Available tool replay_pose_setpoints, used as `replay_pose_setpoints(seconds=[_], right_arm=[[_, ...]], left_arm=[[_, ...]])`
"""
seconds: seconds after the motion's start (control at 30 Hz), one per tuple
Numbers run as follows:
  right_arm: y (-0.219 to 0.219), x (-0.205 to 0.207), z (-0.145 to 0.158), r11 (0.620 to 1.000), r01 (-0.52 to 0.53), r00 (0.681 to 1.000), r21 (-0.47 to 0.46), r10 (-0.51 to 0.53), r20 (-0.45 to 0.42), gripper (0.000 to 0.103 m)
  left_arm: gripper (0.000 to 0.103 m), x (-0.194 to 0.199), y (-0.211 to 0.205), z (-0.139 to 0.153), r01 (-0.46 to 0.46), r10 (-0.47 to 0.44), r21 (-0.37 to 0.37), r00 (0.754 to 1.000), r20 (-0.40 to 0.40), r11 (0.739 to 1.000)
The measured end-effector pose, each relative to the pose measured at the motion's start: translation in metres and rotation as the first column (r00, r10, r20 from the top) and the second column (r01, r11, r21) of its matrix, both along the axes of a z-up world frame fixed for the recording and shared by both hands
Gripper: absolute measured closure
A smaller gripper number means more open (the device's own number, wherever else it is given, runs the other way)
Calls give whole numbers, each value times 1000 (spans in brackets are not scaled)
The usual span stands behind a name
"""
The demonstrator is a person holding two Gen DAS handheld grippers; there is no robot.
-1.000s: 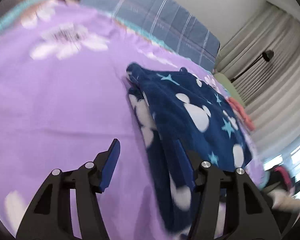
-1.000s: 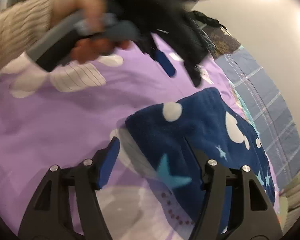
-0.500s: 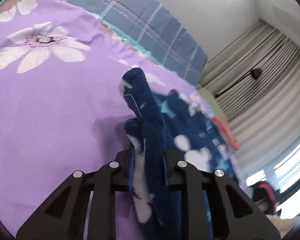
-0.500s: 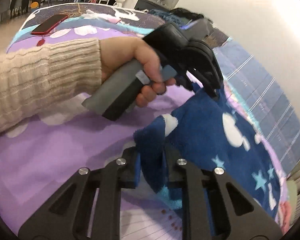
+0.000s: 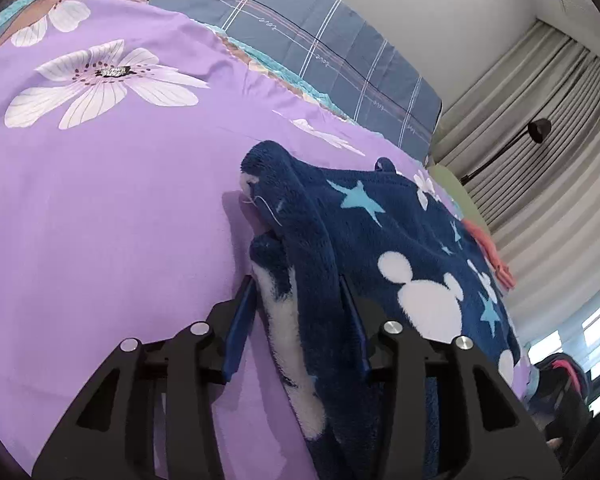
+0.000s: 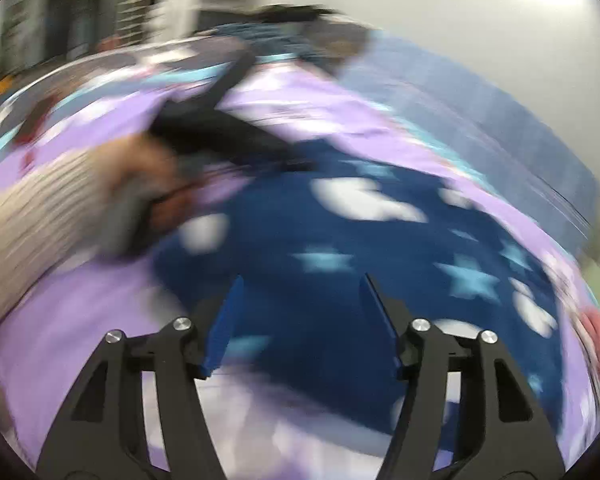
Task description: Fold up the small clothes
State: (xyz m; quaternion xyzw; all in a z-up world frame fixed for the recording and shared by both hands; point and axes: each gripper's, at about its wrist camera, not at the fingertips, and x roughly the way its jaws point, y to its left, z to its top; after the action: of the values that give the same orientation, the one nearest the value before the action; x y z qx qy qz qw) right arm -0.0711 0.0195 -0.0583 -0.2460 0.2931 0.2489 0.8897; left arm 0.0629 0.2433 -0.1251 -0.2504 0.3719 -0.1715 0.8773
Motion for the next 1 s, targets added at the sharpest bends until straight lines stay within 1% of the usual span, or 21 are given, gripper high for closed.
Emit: replay_pose_setpoints(seconds=[0.03, 0.07, 0.13, 0.17, 0.27, 0.33, 0.4, 0.47, 0.53, 0.63, 0.77, 0.87, 0.9, 0.93, 0.97, 1.0], right_arm=[[-10, 6, 4, 998, 58, 998, 0, -58, 20, 35], [-21, 15, 8, 992, 128, 991, -1, -128, 43, 35], [-40, 28, 9, 976, 219, 974, 7, -219, 51, 34], [-50, 36, 8, 963, 268, 963, 12, -269, 35, 34], [-73, 47, 3, 935, 354, 935, 25, -354, -13, 34], [-82, 49, -1, 925, 378, 925, 34, -376, -44, 34], [-87, 56, -13, 916, 399, 913, 38, -393, -112, 32], [-99, 64, -31, 905, 423, 892, 48, -406, -196, 32], [-104, 63, -37, 900, 429, 892, 80, -407, -197, 30], [-105, 60, -39, 897, 432, 892, 91, -410, -190, 29], [-115, 67, -42, 891, 432, 885, 139, -389, -257, 27], [-118, 67, -40, 902, 407, 892, 145, -359, -273, 26], [-117, 66, -38, 906, 398, 897, 145, -351, -268, 29], [-117, 64, -34, 907, 394, 900, 148, -348, -261, 41], [-118, 63, -25, 907, 392, 905, 155, -349, -245, 51], [-119, 62, -16, 906, 389, 909, 165, -349, -226, 68]], left_arm=[[55, 0, -2, 1, 5, -5, 10, 1000, 1, 1000], [54, 1, -3, 0, 6, -6, 14, 1000, 0, 1000], [54, 3, -4, -1, 9, -9, 19, 1000, -5, 1000], [53, 3, -5, -1, 10, -10, 23, 1000, -7, 1000], [52, 4, -7, -1, 11, -11, 43, 1000, -10, 999], [52, 5, -9, 0, 10, -10, 57, 1000, -10, 998], [52, 5, -10, 0, 10, -10, 66, 1000, -10, 998], [51, 5, -11, 0, 12, -11, 74, 1000, -9, 997], [51, 5, -12, 0, 12, -11, 86, 1000, -8, 996], [50, 5, -13, 0, 12, -11, 97, 1000, -9, 995], [50, 5, -17, 1, 11, -10, 123, 1000, -8, 992], [49, 5, -17, 1, 10, -9, 126, 1000, -8, 992], [50, 4, -18, 2, 8, -7, 132, 1000, -7, 991], [50, 4, -19, 3, 4, -4, 146, 1000, -4, 989], [50, 3, -23, 6, -4, 4, 174, 1000, 1, 985], [50, 2, -26, 8, -13, 12, 198, 1000, 9, 980]])
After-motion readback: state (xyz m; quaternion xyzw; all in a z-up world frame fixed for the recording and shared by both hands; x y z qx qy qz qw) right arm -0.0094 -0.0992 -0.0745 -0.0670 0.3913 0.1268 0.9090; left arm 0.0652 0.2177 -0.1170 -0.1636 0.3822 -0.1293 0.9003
